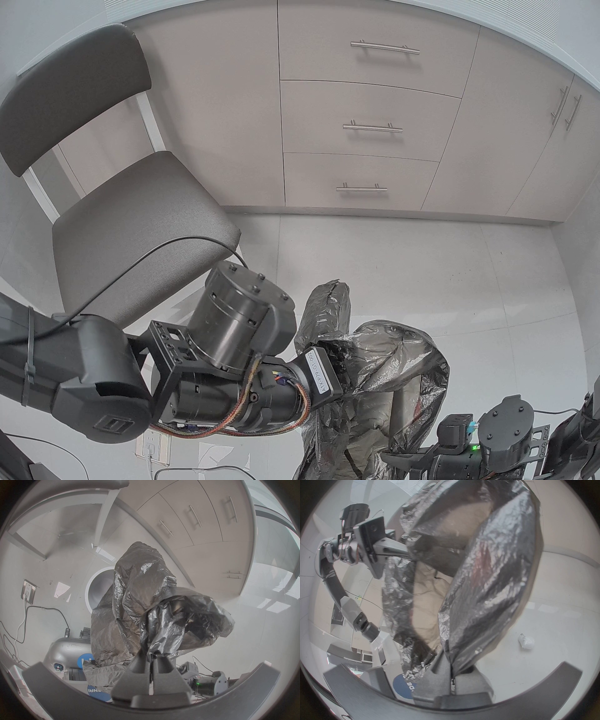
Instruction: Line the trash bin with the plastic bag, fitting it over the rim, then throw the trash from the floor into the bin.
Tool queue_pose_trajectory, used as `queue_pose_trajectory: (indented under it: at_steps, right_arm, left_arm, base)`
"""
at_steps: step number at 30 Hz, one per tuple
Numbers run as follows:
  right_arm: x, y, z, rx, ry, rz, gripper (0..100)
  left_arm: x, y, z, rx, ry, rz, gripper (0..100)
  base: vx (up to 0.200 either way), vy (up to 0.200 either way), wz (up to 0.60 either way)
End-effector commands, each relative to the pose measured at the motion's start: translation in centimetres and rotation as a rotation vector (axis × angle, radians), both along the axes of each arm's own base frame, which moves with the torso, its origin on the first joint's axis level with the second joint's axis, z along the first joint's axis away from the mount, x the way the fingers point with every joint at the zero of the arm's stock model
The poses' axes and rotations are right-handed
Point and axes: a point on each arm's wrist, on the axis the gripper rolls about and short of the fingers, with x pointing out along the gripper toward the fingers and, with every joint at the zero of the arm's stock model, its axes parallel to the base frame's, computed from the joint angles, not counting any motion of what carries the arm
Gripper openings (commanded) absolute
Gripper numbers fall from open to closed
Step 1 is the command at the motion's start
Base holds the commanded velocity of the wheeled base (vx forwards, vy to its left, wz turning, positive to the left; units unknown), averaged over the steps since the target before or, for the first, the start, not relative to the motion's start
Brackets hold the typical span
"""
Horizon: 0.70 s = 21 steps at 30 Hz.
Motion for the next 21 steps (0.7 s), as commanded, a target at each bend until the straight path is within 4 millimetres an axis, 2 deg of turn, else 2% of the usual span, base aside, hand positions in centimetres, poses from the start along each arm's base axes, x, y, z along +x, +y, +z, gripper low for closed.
queue_pose_trajectory:
  at_steps: [1, 4, 13, 17, 21]
  right_arm:
    - [0.5, -0.3, -1.5, -0.067, 0.044, -0.03, 0]
    - [1.1, -0.6, -1.8, -0.066, 0.045, -0.066, 0]
    - [2.6, -0.4, -3.3, -0.069, 0.051, -0.119, 0]
    - [2.9, 0.0, -4.0, -0.064, 0.046, -0.122, 0]
    - [3.8, 0.1, -5.7, -0.08, 0.053, -0.152, 0]
  left_arm:
    - [0.3, 0.3, -0.3, -0.001, 0.017, 0.0, 0]
    - [0.6, 0.5, -0.7, 0.006, 0.035, -0.002, 0]
    - [2.6, 0.6, -3.9, 0.091, 0.076, 0.022, 0]
    - [2.9, 0.4, -4.2, 0.082, 0.068, 0.024, 0]
    - [2.8, 0.4, -4.6, 0.084, 0.068, 0.023, 0]
  base:
    - [0.0, 0.0, 0.0]
    - [0.0, 0.0, 0.0]
    - [0.0, 0.0, 0.0]
    - [0.0, 0.0, 0.0]
    - [0.0, 0.0, 0.0]
